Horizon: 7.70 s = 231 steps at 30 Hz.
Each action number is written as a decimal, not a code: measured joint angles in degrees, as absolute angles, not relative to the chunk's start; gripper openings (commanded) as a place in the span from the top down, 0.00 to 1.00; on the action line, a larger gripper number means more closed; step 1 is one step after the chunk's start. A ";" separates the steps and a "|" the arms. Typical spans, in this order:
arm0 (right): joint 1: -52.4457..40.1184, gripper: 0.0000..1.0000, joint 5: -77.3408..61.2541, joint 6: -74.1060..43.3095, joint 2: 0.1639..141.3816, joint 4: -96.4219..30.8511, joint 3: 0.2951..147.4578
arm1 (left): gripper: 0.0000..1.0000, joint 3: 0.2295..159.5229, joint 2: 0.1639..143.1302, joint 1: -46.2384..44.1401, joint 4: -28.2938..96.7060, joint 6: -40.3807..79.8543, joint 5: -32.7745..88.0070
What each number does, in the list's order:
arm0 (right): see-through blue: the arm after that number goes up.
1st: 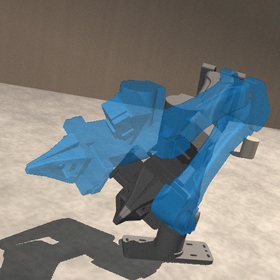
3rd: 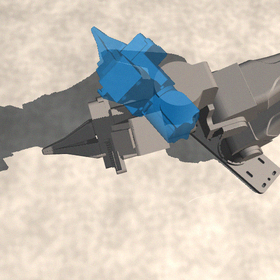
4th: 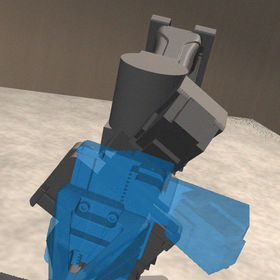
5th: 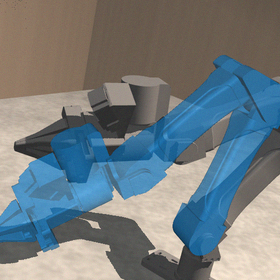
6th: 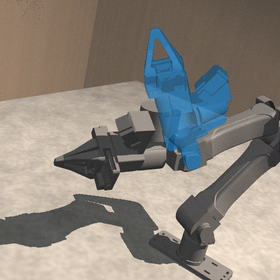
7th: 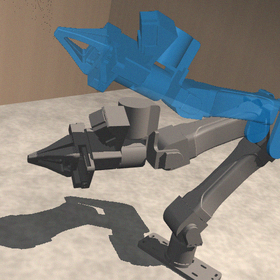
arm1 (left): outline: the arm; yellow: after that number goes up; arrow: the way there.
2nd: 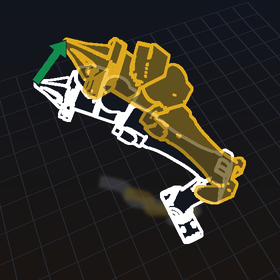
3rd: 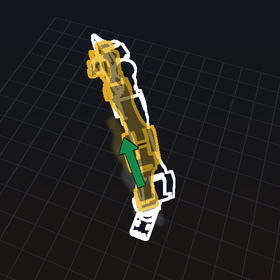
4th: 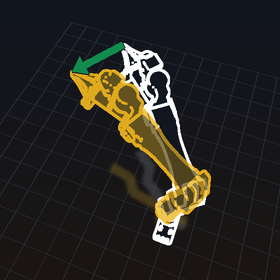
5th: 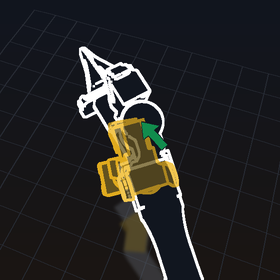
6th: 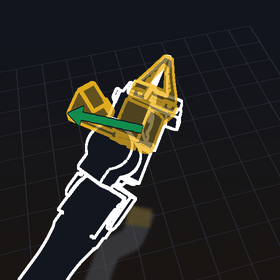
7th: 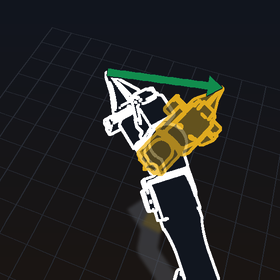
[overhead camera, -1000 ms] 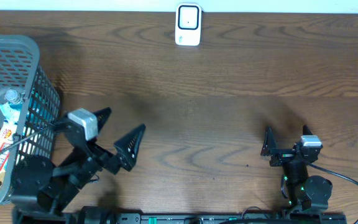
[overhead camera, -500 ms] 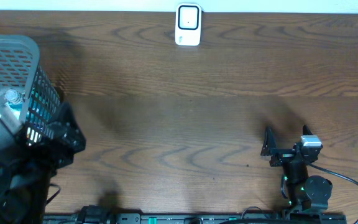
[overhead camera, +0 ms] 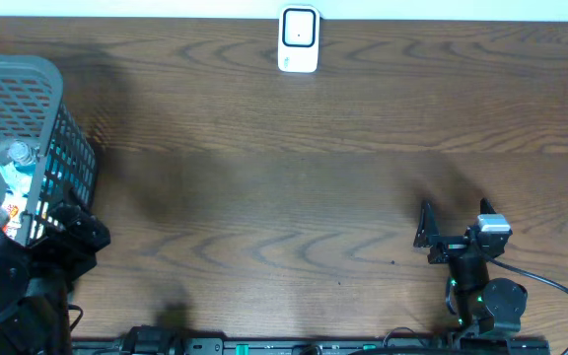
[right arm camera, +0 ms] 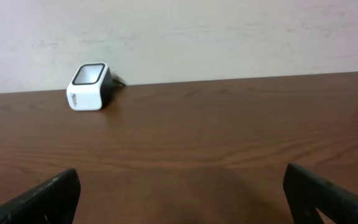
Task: Scan the item barcode
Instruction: 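Move the left gripper over the grey basket and reach inside, then grasp the teal bottle in the basket with the left gripper, then lift the teal bottle and carry it toward the white scanner, then set the teal bottle upright on the table and release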
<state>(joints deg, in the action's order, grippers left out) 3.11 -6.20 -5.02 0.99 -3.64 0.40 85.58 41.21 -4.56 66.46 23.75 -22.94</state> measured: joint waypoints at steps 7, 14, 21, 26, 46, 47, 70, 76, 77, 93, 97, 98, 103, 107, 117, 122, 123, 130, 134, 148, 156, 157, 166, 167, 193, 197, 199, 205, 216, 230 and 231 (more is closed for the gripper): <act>3.11 0.01 -6.20 -5.02 0.99 -3.64 0.40 | 0.02 85.58 41.21 -4.56 67.11 24.67 -24.69; 3.11 0.01 -6.20 -5.02 0.99 -3.62 0.40 | 0.02 85.58 41.21 -4.56 67.13 24.71 -25.19; 3.11 0.01 -6.20 -5.02 0.99 -3.64 0.40 | 0.02 85.58 41.23 -4.56 67.11 25.41 -27.70; 3.11 0.01 -6.20 -5.02 0.99 -3.62 0.40 | 0.02 85.58 42.54 -4.56 69.69 28.73 -31.35; 3.11 0.01 -6.20 -5.02 0.99 -3.64 0.40 | 0.02 94.41 71.66 36.95 74.02 35.68 -11.57; 3.11 0.01 -6.20 -5.02 0.99 -3.62 0.40 | 0.02 95.29 73.91 40.40 73.91 34.57 -7.92; 3.14 0.01 -6.20 -5.02 0.99 -3.64 0.40 | 0.02 95.98 83.57 50.52 61.58 31.22 21.50; 3.14 0.01 -6.20 -5.02 0.99 -3.64 0.40 | 0.02 96.03 84.47 44.64 58.35 31.27 22.28; 3.11 0.01 -6.20 -5.02 0.99 -3.64 0.40 | 0.02 96.09 85.01 43.79 57.60 31.46 22.37; 3.11 0.01 -6.20 -5.02 0.99 -3.64 0.40 | 0.02 96.42 102.37 40.23 60.34 38.39 21.76; 3.11 0.01 -6.20 -5.02 0.99 -3.62 0.40 | 0.02 96.42 105.34 40.29 60.80 39.40 21.67; 3.11 0.01 -6.17 -5.02 0.99 -3.64 0.40 | 0.02 96.42 106.02 40.36 61.12 39.88 21.71; 3.11 0.01 -6.20 -5.02 0.99 -3.64 0.40 | 0.02 96.42 110.24 41.34 62.00 42.24 22.70; 3.11 0.01 -6.20 -5.02 0.99 -3.64 0.40 | 0.10 96.77 112.44 42.13 63.51 42.70 25.69; 3.11 0.01 -6.17 -5.02 0.99 -3.64 0.40 | 0.68 98.70 114.08 42.54 67.42 41.89 32.64; 3.11 0.01 -6.20 -5.02 0.99 -3.64 0.40 | 0.73 98.06 114.26 43.11 66.85 41.54 35.35; 3.11 0.01 -6.20 -5.02 0.99 -3.64 0.40 | 0.73 97.95 114.15 43.38 66.85 41.54 35.70; 3.11 0.01 -6.20 -5.02 0.99 -3.64 0.40 | 0.73 96.03 107.50 46.15 66.43 41.58 34.92; 3.14 0.01 -6.20 -5.02 0.99 -3.64 0.40 | 0.73 96.03 97.30 48.01 64.60 41.58 34.57; 3.11 0.01 -6.20 -5.02 0.99 -3.64 0.40 | 0.73 96.20 72.14 44.73 58.94 45.69 40.14; 3.14 0.01 -6.20 -5.02 0.99 -3.64 0.40 | 0.72 96.20 67.90 20.45 61.65 46.06 39.53; 3.11 0.01 -6.17 -5.02 0.99 -3.64 0.40 | 0.73 96.20 68.20 16.56 62.57 46.09 38.20; 3.11 0.01 -6.20 -5.02 0.99 -3.62 0.40 | 0.72 96.14 78.04 -12.95 64.40 46.06 25.91; 3.11 0.01 -6.17 -5.02 0.99 -3.62 0.40 | 0.72 96.14 80.03 -15.51 64.34 46.09 24.75; 3.11 0.01 -6.20 -5.02 0.99 -3.64 0.40 | 0.62 96.07 112.44 -26.79 64.25 63.55 6.74; 3.11 0.01 -6.20 -5.02 0.99 -3.64 0.40 | 0.58 96.07 112.44 -26.74 62.94 72.27 6.00; 3.11 0.01 -6.20 -5.02 0.99 -3.64 0.40 | 0.58 96.07 112.44 -26.74 62.06 75.83 6.33; 3.11 0.01 -6.20 -5.02 0.99 -3.64 0.40 | 0.58 96.07 112.44 -26.79 60.36 82.54 8.21; 3.11 0.01 -6.20 -5.02 0.99 -3.64 0.40 | 0.49 95.98 112.44 -26.74 61.32 85.49 8.88; 3.11 0.01 -6.17 -5.02 0.99 -3.64 0.40 | 0.00 95.44 112.42 -22.20 60.82 85.03 17.89; 3.11 0.01 -6.20 -5.02 0.99 -3.64 0.40 | 0.02 95.44 112.40 -21.58 60.82 84.66 18.65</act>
